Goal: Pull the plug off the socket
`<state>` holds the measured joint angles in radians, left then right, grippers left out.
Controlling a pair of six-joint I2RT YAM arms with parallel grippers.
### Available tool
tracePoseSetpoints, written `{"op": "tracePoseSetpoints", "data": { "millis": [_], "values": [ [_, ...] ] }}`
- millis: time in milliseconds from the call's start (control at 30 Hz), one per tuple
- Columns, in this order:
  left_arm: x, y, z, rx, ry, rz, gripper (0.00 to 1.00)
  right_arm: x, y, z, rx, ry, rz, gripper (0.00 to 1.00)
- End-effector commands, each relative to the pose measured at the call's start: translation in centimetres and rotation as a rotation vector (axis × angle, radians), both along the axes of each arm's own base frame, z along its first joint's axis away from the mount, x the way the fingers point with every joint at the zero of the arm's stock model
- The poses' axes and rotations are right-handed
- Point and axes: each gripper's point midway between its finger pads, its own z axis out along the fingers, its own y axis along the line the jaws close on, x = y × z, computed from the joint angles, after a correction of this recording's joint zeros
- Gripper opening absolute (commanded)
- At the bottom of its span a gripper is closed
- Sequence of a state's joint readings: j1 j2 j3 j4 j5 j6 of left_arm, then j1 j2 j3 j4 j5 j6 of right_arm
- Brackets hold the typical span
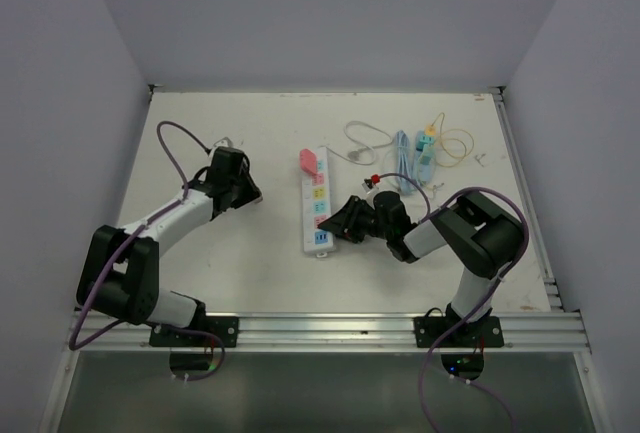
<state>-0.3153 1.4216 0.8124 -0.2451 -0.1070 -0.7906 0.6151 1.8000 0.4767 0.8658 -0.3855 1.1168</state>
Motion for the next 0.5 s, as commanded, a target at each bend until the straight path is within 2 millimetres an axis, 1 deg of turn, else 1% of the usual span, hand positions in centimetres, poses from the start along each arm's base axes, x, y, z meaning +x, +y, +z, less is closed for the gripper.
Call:
{"op": "tracePoseSetpoints", "data": {
  "millis": [0,67,100,200,367,400,467],
  "values": [
    [1.6,0.8,0.5,-0.006,-0.073,0.003,0.3,-3.8,-5.1,-8.6,-0.307,0.186,-0.02,0.0],
    [1.7,1.3,0.3,-0.003,-0.07,0.014,0.36,-3.8,-5.2,-8.6,-0.314,0.186,-0.017,0.0],
    [1.6,1.4,0.1,-0.001,-0.069,0.013,0.41,-3.8,-5.2,-8.6,-0.313,0.185,-0.015,0.0],
    [1.3,1.9,-0.1,0.0,-0.067,0.024,0.48,-3.8,-5.1,-8.6,-0.314,0.182,-0.006,0.0],
    [1.0,2.3,-0.5,-0.012,-0.052,0.029,0.52,-3.8,-4.9,-8.6,-0.309,0.182,0.001,0.0],
    [0.9,2.2,-0.4,-0.02,-0.054,0.023,0.58,-3.8,-4.9,-8.6,-0.308,0.18,0.003,0.0],
    [1.0,2.0,0.4,-0.034,-0.073,0.012,0.65,-3.7,-4.9,-8.5,-0.31,0.176,0.004,0.0]
  ]
}}
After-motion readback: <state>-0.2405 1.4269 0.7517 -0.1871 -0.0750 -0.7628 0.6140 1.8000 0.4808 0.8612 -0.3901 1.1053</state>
